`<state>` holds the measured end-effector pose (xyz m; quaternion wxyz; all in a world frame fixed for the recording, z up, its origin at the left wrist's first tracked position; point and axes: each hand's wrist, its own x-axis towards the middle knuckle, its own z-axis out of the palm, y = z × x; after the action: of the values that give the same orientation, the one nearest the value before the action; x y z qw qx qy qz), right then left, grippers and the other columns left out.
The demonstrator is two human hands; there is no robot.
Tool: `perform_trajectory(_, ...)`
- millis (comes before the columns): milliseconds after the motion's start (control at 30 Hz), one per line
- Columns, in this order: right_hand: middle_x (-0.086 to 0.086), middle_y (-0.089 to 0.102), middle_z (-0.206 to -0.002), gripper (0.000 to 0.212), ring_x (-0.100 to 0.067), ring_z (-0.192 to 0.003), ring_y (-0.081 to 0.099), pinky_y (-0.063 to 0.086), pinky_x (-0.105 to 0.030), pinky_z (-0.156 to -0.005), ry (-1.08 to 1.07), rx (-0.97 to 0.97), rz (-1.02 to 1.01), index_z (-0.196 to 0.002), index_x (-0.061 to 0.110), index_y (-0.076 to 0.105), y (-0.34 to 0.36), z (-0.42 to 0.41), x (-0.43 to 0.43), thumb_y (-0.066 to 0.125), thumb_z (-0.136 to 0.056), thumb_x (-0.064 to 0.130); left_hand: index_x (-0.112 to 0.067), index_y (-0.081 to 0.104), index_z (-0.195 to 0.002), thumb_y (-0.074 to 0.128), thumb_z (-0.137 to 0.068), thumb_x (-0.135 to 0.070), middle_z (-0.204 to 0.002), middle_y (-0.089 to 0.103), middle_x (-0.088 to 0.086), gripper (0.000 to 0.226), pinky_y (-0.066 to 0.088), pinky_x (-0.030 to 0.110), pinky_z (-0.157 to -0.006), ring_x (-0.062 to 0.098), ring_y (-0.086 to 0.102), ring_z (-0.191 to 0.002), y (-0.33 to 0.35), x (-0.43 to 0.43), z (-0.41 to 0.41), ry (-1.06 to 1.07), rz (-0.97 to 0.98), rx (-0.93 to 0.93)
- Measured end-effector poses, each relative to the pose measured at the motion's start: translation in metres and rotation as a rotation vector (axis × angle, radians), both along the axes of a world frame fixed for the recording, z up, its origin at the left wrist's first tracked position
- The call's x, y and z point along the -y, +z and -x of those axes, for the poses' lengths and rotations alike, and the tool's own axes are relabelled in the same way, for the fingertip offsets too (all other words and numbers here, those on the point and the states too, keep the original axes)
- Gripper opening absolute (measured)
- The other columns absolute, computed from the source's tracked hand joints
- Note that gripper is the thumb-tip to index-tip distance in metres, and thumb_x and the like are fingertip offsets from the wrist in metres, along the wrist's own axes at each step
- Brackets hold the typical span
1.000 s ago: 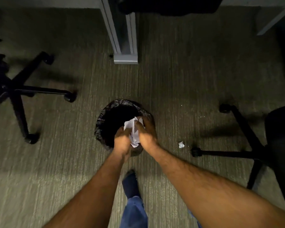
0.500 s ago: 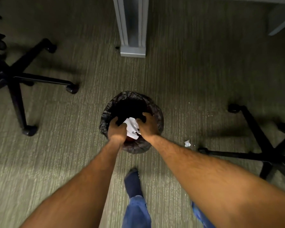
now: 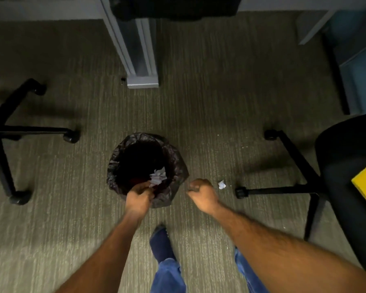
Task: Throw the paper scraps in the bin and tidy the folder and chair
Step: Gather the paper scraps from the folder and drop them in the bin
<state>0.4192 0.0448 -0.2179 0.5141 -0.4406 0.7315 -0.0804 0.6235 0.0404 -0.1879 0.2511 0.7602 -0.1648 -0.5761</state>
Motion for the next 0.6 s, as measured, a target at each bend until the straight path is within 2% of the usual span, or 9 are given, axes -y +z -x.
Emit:
perform_trajectory(33,-0.005,0.068,-0.107,0.025,-0.019,-0.097,0.064,0.051,-0.025,-0.081,-0.017,0.031,-0.023,-0.107,0.01,0.067,0.003,0.011,-0.007,0.069,-0.084,0.018,-0.007,0.065,-0.112,0.059,-0.091,-0.005,-0.099,0.07,0.015,0.023,0.049,0.037,-0.077,0.025,0.064,-0.083,0.004,-0.003,0.006,-0.047,0.002,0.009)
perform_trajectory(100,0.008,0.067,-0.091,0.014,-0.01,-0.085,0.061,0.045,-0.021,-0.073,-0.039,0.061,-0.039,-0.099,0.018,0.067,0.01,0.033,-0.019,0.069,-0.086,0.021,-0.005,0.064,-0.114,0.057,-0.092,-0.004,-0.102,0.07,0.015,0.023,0.049,0.038,-0.082,0.028,0.065,-0.09,0.013,-0.008,0.019,-0.169,0.024,0.036)
perform_trajectory(133,0.011,0.064,-0.081,0.007,-0.01,-0.079,0.06,0.043,-0.022,-0.072,-0.046,0.066,-0.04,-0.09,0.024,0.064,0.014,0.044,-0.026,0.069,-0.086,0.021,-0.004,0.064,-0.114,0.056,-0.092,-0.002,-0.104,0.07,0.015,0.024,0.05,0.04,-0.086,0.03,0.066,-0.093,0.016,-0.01,0.026,-0.242,0.034,0.052)
perform_trajectory(200,0.01,0.061,-0.073,0.012,-0.012,-0.075,0.06,0.047,-0.026,-0.073,-0.058,0.062,-0.048,-0.082,0.026,0.06,0.018,0.063,-0.036,0.069,-0.086,0.019,-0.004,0.064,-0.113,0.055,-0.092,-0.001,-0.106,0.07,0.015,0.023,0.052,0.042,-0.089,0.032,0.067,-0.097,0.021,-0.012,0.038,-0.387,0.052,0.074)
perform_trajectory(300,0.002,0.065,-0.08,0.006,-0.015,-0.078,0.062,0.051,-0.032,-0.08,-0.094,0.048,-0.06,-0.085,0.022,0.064,0.018,0.095,-0.047,0.068,-0.086,0.016,-0.003,0.064,-0.116,0.056,-0.093,-0.003,-0.105,0.07,0.017,0.024,0.053,0.037,-0.083,0.032,0.066,-0.094,0.016,-0.011,0.057,-0.513,0.049,0.096)
perform_trajectory(400,-0.003,0.068,-0.082,0.001,-0.019,-0.081,0.064,0.051,-0.033,-0.079,-0.135,0.016,-0.053,-0.087,0.018,0.067,0.008,0.127,-0.055,0.067,-0.086,0.018,-0.001,0.065,-0.112,0.056,-0.092,-0.003,-0.098,0.068,0.017,0.022,0.051,0.043,-0.085,0.03,0.062,-0.087,0.003,-0.009,0.08,-0.606,0.054,0.13)
perform_trajectory(500,-0.01,0.072,-0.09,0.007,-0.025,-0.087,0.067,0.052,-0.036,-0.082,-0.195,-0.003,-0.056,-0.09,0.011,0.07,-0.005,0.153,-0.063,0.066,-0.086,0.016,-0.006,0.067,-0.092,0.056,-0.092,-0.003,-0.081,0.062,0.011,0.011,0.043,0.032,-0.067,0.023,0.054,-0.074,-0.011,-0.009,0.106,-0.714,0.066,0.167)
perform_trajectory(600,-0.008,0.073,-0.088,0.004,-0.024,-0.086,0.067,0.053,-0.035,-0.081,-0.246,-0.015,-0.079,-0.086,0.015,0.069,-0.02,0.172,-0.066,0.067,-0.085,0.016,-0.002,0.067,-0.089,0.053,-0.09,0.005,-0.08,0.062,0.022,0.015,0.041,0.024,-0.063,0.033,0.057,-0.071,-0.033,-0.01,0.131,-0.805,0.055,0.183)
